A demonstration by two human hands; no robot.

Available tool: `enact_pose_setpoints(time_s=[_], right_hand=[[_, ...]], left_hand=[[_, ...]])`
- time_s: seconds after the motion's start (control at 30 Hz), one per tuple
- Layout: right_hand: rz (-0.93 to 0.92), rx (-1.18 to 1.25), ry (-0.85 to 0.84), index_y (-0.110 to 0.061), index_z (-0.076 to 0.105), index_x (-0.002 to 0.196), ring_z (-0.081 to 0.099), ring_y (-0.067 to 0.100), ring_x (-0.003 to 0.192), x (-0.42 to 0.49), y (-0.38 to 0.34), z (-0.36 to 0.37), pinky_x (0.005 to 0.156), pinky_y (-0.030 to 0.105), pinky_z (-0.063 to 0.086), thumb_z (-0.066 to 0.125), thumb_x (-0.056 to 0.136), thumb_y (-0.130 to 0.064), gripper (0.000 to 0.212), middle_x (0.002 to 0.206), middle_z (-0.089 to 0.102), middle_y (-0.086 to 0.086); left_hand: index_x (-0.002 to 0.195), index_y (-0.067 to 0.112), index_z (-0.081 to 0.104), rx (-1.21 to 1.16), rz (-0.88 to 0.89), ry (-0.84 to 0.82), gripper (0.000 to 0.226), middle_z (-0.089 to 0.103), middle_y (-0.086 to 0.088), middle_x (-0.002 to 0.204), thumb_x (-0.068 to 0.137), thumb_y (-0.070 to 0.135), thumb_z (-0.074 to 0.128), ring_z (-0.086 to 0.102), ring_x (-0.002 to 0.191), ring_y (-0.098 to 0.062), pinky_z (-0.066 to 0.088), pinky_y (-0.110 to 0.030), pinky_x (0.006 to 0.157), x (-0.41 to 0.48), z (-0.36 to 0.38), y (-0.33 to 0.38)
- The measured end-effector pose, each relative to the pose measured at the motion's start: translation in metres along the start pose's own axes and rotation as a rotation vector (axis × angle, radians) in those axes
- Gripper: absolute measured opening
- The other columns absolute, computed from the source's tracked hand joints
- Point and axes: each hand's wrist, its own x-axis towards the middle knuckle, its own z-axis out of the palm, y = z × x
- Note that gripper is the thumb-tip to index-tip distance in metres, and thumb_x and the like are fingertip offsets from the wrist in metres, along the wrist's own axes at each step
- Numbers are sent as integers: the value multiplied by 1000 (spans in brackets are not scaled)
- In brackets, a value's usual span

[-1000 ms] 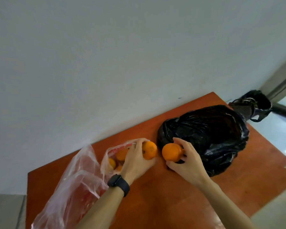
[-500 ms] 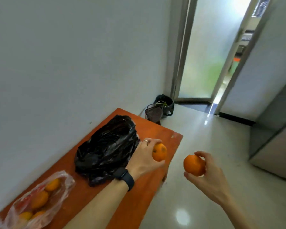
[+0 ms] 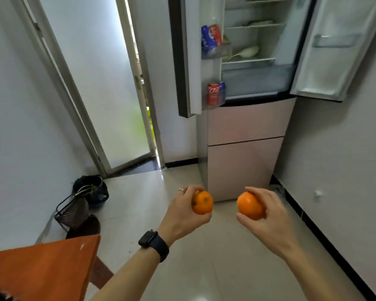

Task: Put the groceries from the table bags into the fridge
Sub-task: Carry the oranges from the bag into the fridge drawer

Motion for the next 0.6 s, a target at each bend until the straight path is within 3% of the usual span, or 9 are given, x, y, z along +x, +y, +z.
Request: enact_pose_setpoints(time_s=[0.1, 0.2, 0.3, 0.43, 0.6], right_hand=[[-9, 1, 66, -36, 56, 130, 54, 11, 108, 51, 24, -23, 78, 17, 45, 89, 69, -34, 69, 128, 49, -10], [-32, -12, 108, -39, 55, 128, 51, -1, 106, 115, 45, -40, 77, 8, 40, 88, 70, -35, 67, 125, 49, -13], [-45, 8, 151, -43, 54, 127, 50, -8, 108, 183, 70, -52, 77, 8, 43, 88, 71, -36, 67, 125, 48, -17], [-51, 24, 184, -49, 50, 125, 48, -8, 111, 275, 103, -69, 77, 15, 46, 88, 70, -37, 68, 126, 43, -30], [-36, 14, 241, -47, 51, 125, 52, 0, 108, 387, 135, -101, 79, 22, 49, 88, 70, -36, 68, 123, 43, -28]], left_hand=[[129, 42, 43, -1, 98, 7, 69, 45, 9, 127, 73, 42, 84, 49, 108, -10, 45, -14, 82, 68, 18, 27], [132, 34, 47, 3, 184, 33, 70, 46, 7, 127, 73, 40, 84, 50, 108, -11, 51, -23, 87, 140, 28, 49], [129, 37, 47, -19, 258, 67, 68, 47, 9, 124, 73, 42, 84, 50, 105, -7, 45, -14, 83, 219, 40, 59], [128, 41, 44, -67, 325, 94, 68, 45, 12, 125, 73, 45, 84, 50, 109, -6, 51, -20, 87, 331, 48, 76], [125, 42, 47, -94, 387, 159, 67, 48, 13, 122, 69, 47, 84, 52, 110, -6, 55, -32, 89, 463, 52, 108]])
